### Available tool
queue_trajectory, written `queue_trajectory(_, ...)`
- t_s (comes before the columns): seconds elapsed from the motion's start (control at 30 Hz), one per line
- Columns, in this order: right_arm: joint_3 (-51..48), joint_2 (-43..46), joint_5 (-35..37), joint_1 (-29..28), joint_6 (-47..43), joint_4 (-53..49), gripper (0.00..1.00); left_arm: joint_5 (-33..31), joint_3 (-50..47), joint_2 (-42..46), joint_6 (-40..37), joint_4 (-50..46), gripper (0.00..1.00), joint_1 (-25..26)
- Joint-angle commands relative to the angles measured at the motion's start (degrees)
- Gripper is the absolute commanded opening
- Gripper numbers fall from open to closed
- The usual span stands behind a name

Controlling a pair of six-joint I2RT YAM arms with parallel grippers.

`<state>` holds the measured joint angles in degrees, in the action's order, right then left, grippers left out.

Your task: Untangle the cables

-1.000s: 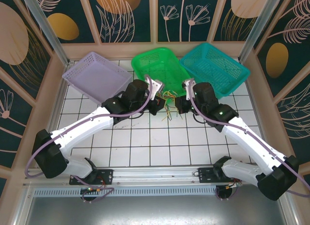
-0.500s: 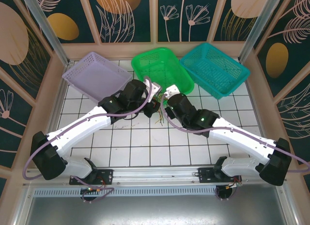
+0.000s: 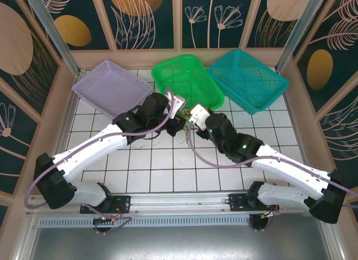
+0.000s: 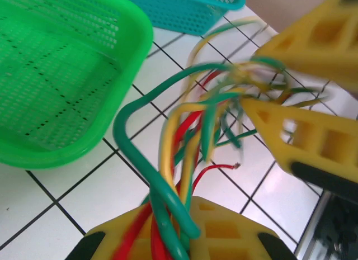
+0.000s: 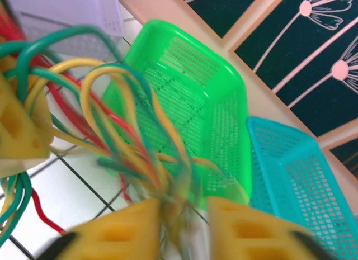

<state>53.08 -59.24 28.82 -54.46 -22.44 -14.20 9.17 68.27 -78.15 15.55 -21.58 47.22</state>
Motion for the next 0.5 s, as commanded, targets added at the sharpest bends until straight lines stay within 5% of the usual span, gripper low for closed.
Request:
queue_trajectory(0.0,5.9,4.8,-15.6,4.9,22.6,-6.3,0.51,-4.3,-4.5,3.2,8.4,5.7,0.0,-0.6)
queue_trajectory(0.1,5.7,6.8,-23.4,6.6,38.4,-8.3,0.62,-3.2,-8.1,4.7,12.4,13.0,0.0,-0.6)
queue_trajectory(0.27,5.7,10.6,-21.1,10.6,77.1,-13.8,0.8,-1.8,-10.0,5.3,12.9,17.6,0.0,-0.4)
queue_trajectory(0.47,-11.4,10.5,-39.2,12.0,126.7,11.0,0.79,-2.2,-10.9,5.9,11.3,20.0,0.0,0.5)
